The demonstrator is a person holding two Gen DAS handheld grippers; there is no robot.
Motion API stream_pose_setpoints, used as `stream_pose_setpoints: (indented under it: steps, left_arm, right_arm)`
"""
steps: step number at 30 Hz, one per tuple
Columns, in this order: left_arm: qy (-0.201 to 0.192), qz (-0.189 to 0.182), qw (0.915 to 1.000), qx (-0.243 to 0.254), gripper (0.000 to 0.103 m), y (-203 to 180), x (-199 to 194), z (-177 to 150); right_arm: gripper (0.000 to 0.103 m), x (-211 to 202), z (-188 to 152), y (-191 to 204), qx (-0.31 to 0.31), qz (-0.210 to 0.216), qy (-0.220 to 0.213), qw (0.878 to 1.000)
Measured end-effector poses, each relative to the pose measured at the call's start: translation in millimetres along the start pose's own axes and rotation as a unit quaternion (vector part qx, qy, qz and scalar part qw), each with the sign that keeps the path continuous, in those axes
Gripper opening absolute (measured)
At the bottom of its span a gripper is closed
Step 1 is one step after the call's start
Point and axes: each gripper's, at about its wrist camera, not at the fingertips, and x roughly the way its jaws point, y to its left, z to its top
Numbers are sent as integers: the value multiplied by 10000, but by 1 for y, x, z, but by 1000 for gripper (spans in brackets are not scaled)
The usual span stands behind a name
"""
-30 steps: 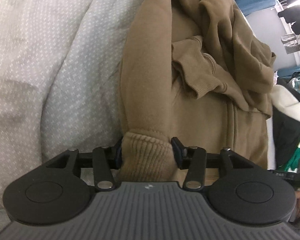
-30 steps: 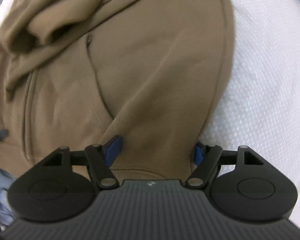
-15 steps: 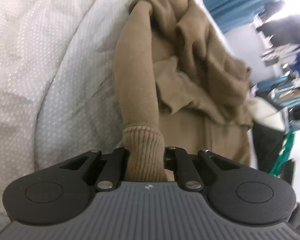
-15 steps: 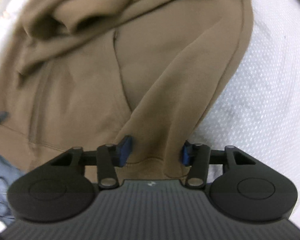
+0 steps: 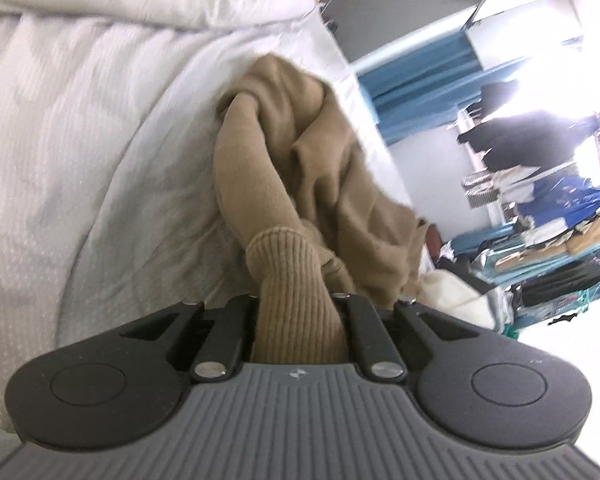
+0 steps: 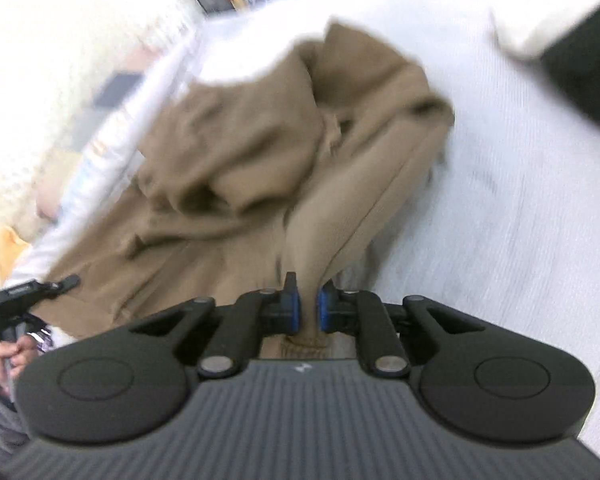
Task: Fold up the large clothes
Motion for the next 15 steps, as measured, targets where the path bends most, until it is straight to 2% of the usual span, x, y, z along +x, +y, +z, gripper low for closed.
stream_pose_setpoints:
  steps: [8, 15]
  left_arm:
    - [-358, -175, 9992, 60, 9, -19, -60, 0]
    - [-427, -604, 9971, 163, 9, -29, -138, -40]
  right_arm:
    - [12, -58, -18, -16, 230, 716, -503, 9959]
    - [12, -113, -39, -19, 618, 1261, -1016, 9849]
